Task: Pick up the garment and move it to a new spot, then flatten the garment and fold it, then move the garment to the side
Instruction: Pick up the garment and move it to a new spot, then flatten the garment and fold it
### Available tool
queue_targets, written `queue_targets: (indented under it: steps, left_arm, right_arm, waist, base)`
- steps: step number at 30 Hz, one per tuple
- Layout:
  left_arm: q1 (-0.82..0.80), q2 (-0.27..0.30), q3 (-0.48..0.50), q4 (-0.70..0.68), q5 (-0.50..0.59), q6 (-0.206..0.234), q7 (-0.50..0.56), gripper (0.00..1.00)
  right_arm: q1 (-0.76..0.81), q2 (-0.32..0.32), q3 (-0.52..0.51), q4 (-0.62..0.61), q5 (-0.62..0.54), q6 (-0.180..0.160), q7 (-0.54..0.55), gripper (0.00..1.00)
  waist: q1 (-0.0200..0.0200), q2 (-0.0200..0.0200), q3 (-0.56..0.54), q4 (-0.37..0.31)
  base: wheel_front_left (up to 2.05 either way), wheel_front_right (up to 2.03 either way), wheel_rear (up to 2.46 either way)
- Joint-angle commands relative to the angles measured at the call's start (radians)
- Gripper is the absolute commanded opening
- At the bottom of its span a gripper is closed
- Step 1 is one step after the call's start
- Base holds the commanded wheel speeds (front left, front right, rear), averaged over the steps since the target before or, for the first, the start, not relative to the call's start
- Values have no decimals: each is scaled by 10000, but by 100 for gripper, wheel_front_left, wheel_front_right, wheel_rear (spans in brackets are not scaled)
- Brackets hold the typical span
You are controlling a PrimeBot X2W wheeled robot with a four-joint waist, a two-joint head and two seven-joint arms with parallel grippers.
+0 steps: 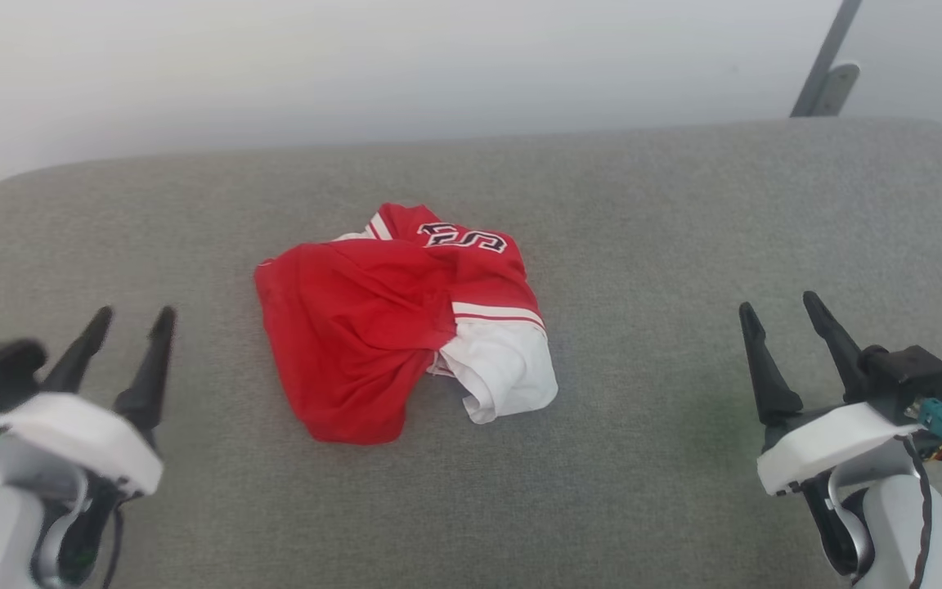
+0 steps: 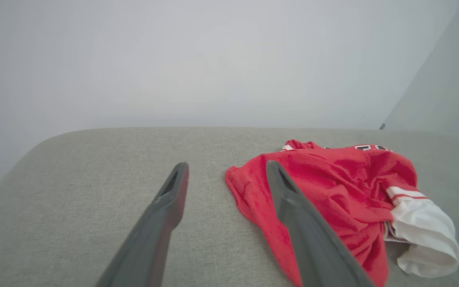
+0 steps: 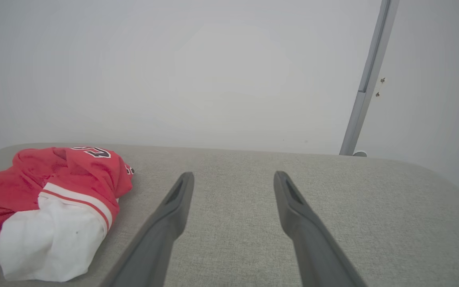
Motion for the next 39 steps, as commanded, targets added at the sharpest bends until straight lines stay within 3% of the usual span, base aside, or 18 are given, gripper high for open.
queue_targets:
  steps: [1,10,26,39]
  left_arm:
    - [269,72,166,63,-74,7,-340,100]
    - [1443,151,986,463,-331,-44,-1663,100]
    - [1975,62,1254,438,-647,-334,-1943,100]
    - [1617,-182,933,454,-589,-397,-1925,100]
  right_arm:
    - [147,-34,-22,-34,31,-3,13,100]
    - [523,35,-159,-185,62,-3,82,100]
    - [746,163,-105,-290,84,-3,132,100]
    - [103,-291,2175,-441,953,-3,1279,100]
  waist:
    - [0,0,-169,162]
    - [0,0,-446,360]
    - [0,0,-476,387]
    - [0,0,-155,1029]
  base:
    - [0,0,0]
    - [0,0,0]
    - [0,0,0]
    - [0,0,0]
